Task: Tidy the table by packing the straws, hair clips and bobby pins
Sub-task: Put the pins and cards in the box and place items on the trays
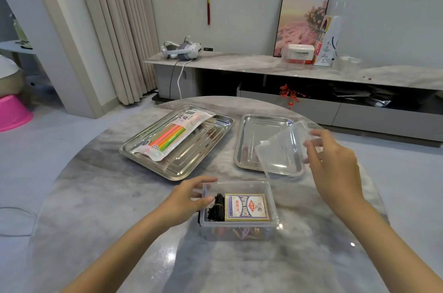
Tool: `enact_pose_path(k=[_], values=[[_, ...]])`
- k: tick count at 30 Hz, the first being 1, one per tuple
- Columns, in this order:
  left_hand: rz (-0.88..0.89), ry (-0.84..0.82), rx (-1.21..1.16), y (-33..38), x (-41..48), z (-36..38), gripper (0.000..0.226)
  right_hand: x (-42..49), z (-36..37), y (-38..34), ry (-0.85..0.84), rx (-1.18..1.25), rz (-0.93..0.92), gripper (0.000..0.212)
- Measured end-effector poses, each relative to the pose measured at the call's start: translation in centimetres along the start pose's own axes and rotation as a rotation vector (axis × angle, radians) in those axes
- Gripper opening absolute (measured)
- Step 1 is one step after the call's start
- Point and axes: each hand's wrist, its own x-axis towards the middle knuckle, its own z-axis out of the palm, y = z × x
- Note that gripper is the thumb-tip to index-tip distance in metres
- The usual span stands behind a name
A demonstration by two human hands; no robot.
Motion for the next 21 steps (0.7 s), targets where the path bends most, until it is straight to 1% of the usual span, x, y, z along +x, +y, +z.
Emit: enact_pose_path(k=[2, 4, 8, 10, 13, 16, 18, 21], values=[[-0.004, -0.001, -0.012, 0.0, 0.0, 0.1, 0.038, 0.1, 0.2, -0.2, 0.026, 0.261, 0.092, 0.018], [-0.01, -0.008, -0.029, 0.2, -0.1, 0.1, 0.038, 0.0, 0.4, -0.5, -0.008, 0.466, 0.24, 0.019], [-0.022, -0.028, -0.019, 0.2, -0.1, 0.0, 0.038, -0.4, 1.8, -0.3, -0.192, 0.708, 0.582, 0.027], [-0.031, -0.037, -0.008, 0.3, -0.1, 0.1, 0.035, -0.7, 2.3, -0.2, -0.298, 0.808, 0.699, 0.024], [-0.104, -0.07, -0.09, 1.6, -0.5, 0.1, 0.02, -1.1, 2.1, -0.6, -0.456, 0.909, 0.745, 0.011], [-0.176, -0.109, -0.19, 3.1, -1.0, -0.4, 0.033, -1.5, 1.9, -1.3, -0.614, 0.95, 0.757, 0.01], [-0.197, -0.097, -0.232, 3.2, -1.1, -0.8, 0.032, -1.8, 2.1, -1.7, -0.685, 0.936, 0.754, 0.007], [-0.223, -0.061, -0.258, 3.0, -1.0, -0.9, 0.027, -1.8, 2.2, -1.8, -0.742, 0.848, 0.731, 0.007]])
